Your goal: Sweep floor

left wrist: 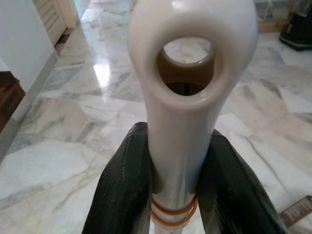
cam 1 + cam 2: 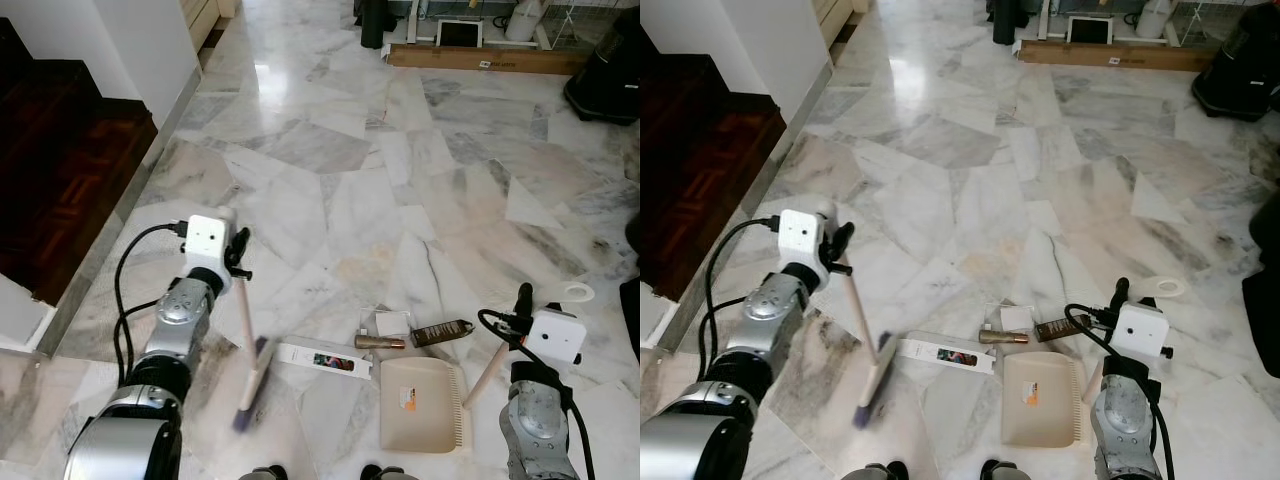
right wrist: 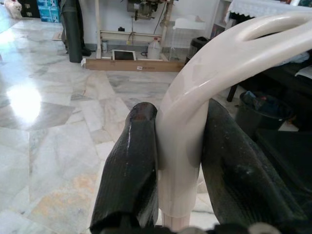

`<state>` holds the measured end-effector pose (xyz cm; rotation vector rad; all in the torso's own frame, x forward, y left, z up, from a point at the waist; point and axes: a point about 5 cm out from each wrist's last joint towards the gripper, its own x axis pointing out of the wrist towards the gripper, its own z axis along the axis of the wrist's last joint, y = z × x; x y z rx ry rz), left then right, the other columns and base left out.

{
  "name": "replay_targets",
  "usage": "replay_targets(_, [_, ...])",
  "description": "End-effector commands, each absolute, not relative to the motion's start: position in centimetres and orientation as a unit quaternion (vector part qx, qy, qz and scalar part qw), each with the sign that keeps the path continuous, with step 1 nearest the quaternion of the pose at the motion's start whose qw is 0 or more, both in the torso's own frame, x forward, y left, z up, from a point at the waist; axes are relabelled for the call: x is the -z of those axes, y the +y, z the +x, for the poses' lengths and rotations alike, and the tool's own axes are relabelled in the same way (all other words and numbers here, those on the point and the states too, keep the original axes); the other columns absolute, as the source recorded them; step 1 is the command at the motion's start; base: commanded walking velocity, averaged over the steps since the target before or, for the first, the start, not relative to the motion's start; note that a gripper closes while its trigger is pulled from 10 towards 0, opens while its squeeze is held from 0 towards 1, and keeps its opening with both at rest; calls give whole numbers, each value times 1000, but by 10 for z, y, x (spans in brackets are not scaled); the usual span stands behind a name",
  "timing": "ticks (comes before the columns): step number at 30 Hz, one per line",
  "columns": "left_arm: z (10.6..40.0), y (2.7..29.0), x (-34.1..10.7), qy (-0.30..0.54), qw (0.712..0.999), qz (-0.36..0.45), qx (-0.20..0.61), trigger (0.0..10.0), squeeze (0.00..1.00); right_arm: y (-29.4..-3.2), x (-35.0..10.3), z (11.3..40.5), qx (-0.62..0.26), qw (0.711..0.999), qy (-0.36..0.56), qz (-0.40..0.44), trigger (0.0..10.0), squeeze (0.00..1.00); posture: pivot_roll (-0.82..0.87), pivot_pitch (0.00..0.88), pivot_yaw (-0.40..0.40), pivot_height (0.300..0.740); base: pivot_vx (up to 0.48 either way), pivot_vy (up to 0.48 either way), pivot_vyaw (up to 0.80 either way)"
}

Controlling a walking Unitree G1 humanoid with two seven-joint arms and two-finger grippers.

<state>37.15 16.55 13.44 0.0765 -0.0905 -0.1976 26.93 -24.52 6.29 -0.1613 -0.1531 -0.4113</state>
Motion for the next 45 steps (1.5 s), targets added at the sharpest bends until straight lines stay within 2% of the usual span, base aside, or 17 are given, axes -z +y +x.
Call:
replay_targets(1, [371,167,-132,-45,994,31,91,10000,357,-248,-62,266,208,972,-74,-77,10000,0,52,185,32,740,0,0,0])
replay_targets(15, [375,163,-135,-45,993,28,102,10000,353,-247,-64,266,201,974,-75,-77,10000,0,52,185,29,740,0,0,0])
replay_targets(26, [381,149,-149,-69,987,-5,142,10000,345,-245,-62,266,198,975,-71,-74,10000,0,56,189,32,740,0,0,0])
replay_targets(45, [380,134,-161,-93,970,-16,224,10000,349,-243,-68,274,207,973,-77,-62,10000,0,65,184,30,740,0,0,0])
